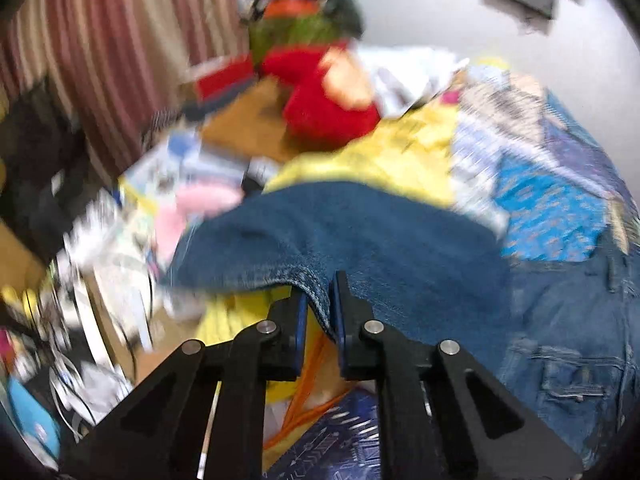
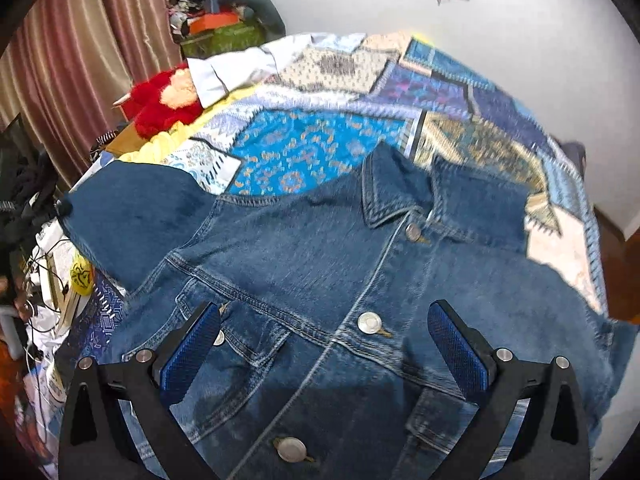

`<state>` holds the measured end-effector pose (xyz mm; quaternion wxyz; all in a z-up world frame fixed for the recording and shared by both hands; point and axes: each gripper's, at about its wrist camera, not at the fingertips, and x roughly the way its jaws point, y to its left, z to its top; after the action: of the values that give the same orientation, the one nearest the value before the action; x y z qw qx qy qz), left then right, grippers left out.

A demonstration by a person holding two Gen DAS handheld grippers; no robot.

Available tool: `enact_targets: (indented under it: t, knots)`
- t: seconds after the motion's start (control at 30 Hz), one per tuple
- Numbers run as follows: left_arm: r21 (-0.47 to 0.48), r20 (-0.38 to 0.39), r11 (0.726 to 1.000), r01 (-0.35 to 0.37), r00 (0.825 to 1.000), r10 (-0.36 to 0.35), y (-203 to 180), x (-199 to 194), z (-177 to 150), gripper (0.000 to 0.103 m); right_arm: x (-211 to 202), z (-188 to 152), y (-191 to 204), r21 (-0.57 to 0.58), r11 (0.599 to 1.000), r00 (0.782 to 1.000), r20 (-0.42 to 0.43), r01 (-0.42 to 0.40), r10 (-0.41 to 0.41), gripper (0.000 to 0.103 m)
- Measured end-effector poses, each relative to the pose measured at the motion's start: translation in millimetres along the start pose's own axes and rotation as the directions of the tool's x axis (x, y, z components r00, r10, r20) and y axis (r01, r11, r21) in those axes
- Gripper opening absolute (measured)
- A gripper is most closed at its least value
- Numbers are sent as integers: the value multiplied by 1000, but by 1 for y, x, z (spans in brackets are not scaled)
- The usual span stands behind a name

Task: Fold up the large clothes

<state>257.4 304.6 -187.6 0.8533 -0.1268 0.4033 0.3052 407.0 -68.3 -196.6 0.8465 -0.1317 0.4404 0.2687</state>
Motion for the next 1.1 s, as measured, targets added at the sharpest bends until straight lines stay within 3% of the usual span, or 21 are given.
enact_targets:
  t: [0.13, 0.3, 0.47, 0.67, 0.77, 0.87, 0.97, 1.07, 1.1]
  knots:
    - [118, 115, 992, 52, 991, -66, -46, -49, 26, 8, -22, -2, -7, 5, 1000, 999, 49, -8, 8, 103]
    - [254, 155, 952, 169, 965, -212, -117, -92, 36, 7, -51, -6, -26, 50, 998, 995, 97, -28, 23, 103]
    - [365, 46, 872, 326, 929, -366, -189, -98, 16, 5, -74, -17, -51, 88, 996, 993, 116, 2, -12, 103]
    - [445, -124, 784, 433, 896, -425, -251, -75, -32, 5, -85, -33, -79, 128, 990, 993, 99, 54, -67, 103]
    - [485, -186, 746, 456, 888, -421, -276, -66, -55, 5, -86, -42, -91, 148, 987, 993, 81, 69, -81, 103]
    - [506, -252, 718, 478, 878, -406, -289, -57, -77, 5, -83, -49, -99, 161, 983, 994, 56, 88, -99, 103]
    - [488, -327, 703, 517, 855, -402, -291, -46, -92, 6, -79, -54, -105, 173, 980, 994, 37, 94, -102, 103]
    - [498, -336, 694, 521, 853, -399, -292, -43, -100, 15, -77, -58, -105, 178, 980, 995, 31, 91, -98, 103]
    - [502, -342, 691, 520, 853, -394, -291, -45, -100, 26, -76, -58, -105, 178, 980, 995, 29, 90, -97, 103]
